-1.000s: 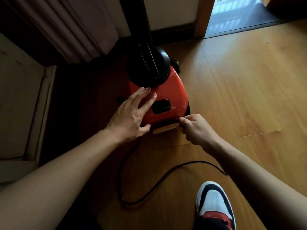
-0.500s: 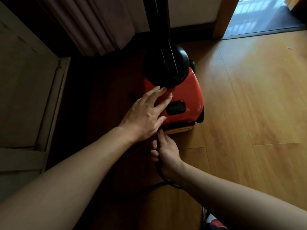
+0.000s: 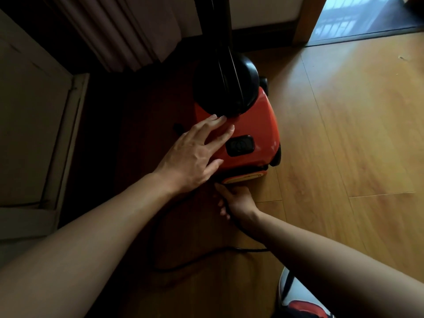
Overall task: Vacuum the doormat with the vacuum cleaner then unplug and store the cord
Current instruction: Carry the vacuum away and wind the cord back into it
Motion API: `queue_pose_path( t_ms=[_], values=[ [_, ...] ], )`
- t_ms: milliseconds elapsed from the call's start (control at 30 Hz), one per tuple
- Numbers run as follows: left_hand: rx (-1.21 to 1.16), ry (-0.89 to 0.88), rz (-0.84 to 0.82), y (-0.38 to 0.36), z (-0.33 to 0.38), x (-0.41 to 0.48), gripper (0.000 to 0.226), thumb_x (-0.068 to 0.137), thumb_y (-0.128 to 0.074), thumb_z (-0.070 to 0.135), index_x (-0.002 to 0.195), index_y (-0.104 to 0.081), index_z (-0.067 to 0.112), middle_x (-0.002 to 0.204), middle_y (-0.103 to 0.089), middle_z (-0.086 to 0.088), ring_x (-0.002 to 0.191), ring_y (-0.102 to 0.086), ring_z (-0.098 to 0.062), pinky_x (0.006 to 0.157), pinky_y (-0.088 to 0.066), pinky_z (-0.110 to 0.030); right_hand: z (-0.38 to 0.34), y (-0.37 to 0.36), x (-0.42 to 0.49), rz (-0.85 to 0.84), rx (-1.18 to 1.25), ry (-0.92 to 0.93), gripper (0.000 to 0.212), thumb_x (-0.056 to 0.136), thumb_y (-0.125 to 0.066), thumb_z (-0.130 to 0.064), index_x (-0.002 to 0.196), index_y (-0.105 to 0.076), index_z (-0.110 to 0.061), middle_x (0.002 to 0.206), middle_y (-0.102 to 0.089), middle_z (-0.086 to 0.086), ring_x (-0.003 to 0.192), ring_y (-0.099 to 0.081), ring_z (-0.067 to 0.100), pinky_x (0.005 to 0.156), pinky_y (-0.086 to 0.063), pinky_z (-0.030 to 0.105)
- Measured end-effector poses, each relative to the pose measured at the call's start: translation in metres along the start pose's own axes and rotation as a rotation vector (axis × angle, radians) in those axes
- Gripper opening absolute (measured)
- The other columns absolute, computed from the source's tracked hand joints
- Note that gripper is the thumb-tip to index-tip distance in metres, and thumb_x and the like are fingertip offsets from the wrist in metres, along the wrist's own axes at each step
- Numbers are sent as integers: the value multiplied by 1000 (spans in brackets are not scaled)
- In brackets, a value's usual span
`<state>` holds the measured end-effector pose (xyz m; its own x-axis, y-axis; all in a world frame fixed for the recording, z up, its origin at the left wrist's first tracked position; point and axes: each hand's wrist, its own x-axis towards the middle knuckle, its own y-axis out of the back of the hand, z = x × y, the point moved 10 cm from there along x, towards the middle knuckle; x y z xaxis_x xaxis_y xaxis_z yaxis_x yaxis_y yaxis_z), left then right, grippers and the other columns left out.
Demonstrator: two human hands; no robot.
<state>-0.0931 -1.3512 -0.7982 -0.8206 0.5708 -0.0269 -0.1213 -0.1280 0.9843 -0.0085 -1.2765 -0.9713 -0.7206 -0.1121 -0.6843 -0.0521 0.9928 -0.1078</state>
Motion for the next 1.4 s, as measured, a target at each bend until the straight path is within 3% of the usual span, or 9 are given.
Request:
queue_pose_path(
  t_ms=[200,333,400,500,733,833,1100,1300,1400],
  values=[
    [11,5,0,2,-1,-1,74,92,-59,40,155,-23,26,162,-14,1,150,-9,-15,112,-11,-34,-6,38,10,11,-243,17,35,90,-74,-42,100,-68,-9,73,-67,5,51,-58,14,45,-45,26],
    [11,-1,-4,0,-2,0,74,92,-58,41,155,-22,26,162,-12,3,150,-8,-14,113,-12,-34,-21,81,19,-77,-700,28,25,92,-73,-36,108,-67,-18,93,-74,1,69,-66,9,48,-46,13],
    [12,0,8,0,-2,0,74,92,-58,41,155,-23,26,162,-13,2,150,-9,-15,113,-15,-35,-30,117,15,-3,-822,20,22,98,-66,-33,97,-69,-11,82,-69,0,58,-57,4,45,-39,14],
    [8,3,19,-2,-1,-1,73,92,-55,43,155,-24,25,162,-13,1,151,-9,-16,113,-17,-36,-33,167,4,103,-497,-47,27,98,-66,-31,85,-70,-8,58,-52,-7,46,-40,6,44,-31,20],
    [16,8,26,-1,-1,-1,75,91,-59,41,155,-24,24,162,-14,1,151,-9,-17,113,-14,-37,-50,170,-11,94,-76,-81,22,98,-66,-31,87,-64,-12,64,-41,-4,48,-34,7,42,-26,19],
    [26,8,20,-1,0,0,75,91,-60,41,155,-24,24,161,-15,0,150,-10,-17,113,-15,-36,-76,157,-25,106,-107,-3,26,99,-65,-27,101,-70,-2,60,-40,-5,48,-32,8,42,-24,21],
    [78,7,2,1,2,0,75,91,-57,44,155,-23,25,162,-15,-2,149,-11,-19,113,-17,-37,-112,114,-67,105,-277,25,36,104,-54,-35,84,-66,-7,56,-38,-4,46,-30,9,44,-24,25],
    [76,12,13,0,1,1,75,91,-59,44,155,-24,26,161,-18,-3,149,-14,-21,115,-27,-43,-136,36,-84,187,-640,349,39,109,-41,-29,88,-67,-10,79,-64,0,66,-58,14,58,-46,33],
    [65,4,28,2,1,2,75,89,-63,42,154,-29,24,160,-23,-5,147,-19,-23,112,-33,-45,-108,4,-85,190,-519,425,28,109,-41,-29,92,-57,-13,80,-61,1,62,-53,10,59,-46,37]
  ],
)
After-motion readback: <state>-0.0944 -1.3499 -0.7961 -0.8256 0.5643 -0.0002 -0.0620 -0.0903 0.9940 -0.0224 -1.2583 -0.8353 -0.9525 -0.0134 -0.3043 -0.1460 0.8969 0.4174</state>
